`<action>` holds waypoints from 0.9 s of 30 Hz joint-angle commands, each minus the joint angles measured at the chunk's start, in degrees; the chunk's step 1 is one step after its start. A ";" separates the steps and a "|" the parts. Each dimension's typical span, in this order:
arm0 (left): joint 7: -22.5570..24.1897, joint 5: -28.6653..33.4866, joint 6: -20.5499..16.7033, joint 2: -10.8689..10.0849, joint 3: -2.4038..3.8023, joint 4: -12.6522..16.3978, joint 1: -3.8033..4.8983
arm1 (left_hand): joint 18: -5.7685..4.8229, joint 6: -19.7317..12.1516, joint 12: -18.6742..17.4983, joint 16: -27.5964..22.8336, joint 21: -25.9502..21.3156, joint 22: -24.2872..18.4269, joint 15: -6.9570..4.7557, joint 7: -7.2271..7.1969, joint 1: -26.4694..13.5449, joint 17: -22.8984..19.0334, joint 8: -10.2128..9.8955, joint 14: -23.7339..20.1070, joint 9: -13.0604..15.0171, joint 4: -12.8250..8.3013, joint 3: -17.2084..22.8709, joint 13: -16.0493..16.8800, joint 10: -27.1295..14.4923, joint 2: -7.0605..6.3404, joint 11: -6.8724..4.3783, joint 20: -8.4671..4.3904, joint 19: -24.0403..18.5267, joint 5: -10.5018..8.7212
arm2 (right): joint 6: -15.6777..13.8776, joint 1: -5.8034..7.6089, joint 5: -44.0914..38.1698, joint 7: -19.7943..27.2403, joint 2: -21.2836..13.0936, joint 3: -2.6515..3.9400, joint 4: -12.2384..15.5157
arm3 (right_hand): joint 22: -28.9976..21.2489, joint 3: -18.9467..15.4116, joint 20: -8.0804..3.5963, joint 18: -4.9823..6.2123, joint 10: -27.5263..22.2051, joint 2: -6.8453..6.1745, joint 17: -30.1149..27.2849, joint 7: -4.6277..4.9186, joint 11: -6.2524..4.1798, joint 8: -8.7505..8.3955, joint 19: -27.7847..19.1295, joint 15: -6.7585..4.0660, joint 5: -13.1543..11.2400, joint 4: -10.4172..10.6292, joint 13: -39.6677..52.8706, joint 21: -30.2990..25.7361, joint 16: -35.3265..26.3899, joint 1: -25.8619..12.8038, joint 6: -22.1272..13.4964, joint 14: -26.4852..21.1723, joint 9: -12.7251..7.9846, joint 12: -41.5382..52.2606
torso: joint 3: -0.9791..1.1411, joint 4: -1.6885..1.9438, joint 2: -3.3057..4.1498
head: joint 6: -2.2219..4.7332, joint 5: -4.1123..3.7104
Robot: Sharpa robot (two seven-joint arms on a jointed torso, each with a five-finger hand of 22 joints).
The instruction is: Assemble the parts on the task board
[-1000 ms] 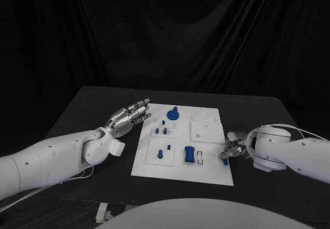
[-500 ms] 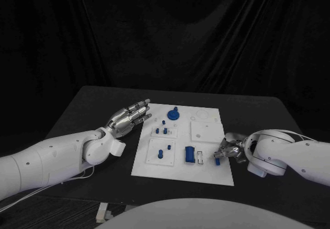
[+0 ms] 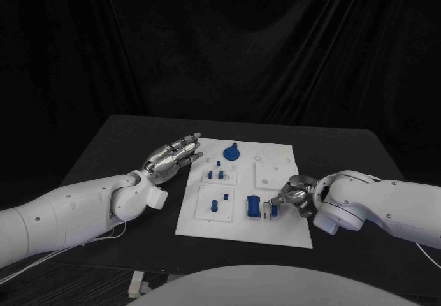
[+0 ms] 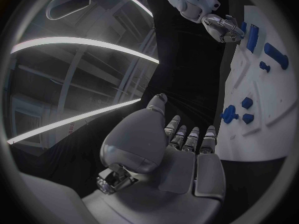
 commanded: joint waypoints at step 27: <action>0.39 0.06 1.08 0.36 0.06 -0.01 -0.14 | 0.19 -0.24 -0.09 0.03 -0.18 0.03 0.49 0.33 0.06 -0.04 0.35 0.06 0.06 -0.09 0.32 -0.09 0.01 0.09 0.33 0.38 0.12 0.15 | 4.15 -0.92 1.95 -3.38 3.38 -0.01 -3.79 | 7.77 5.57 -0.01 0.59 6.22 0.59 3.76 -0.08 -0.18 0.22 -0.07 -0.12 -8.66 -4.63 15.06 -0.52 -0.70 -3.37 -1.46 3.91 -0.94 0.20 | -0.08 -0.06 -0.03 | -0.01 0.17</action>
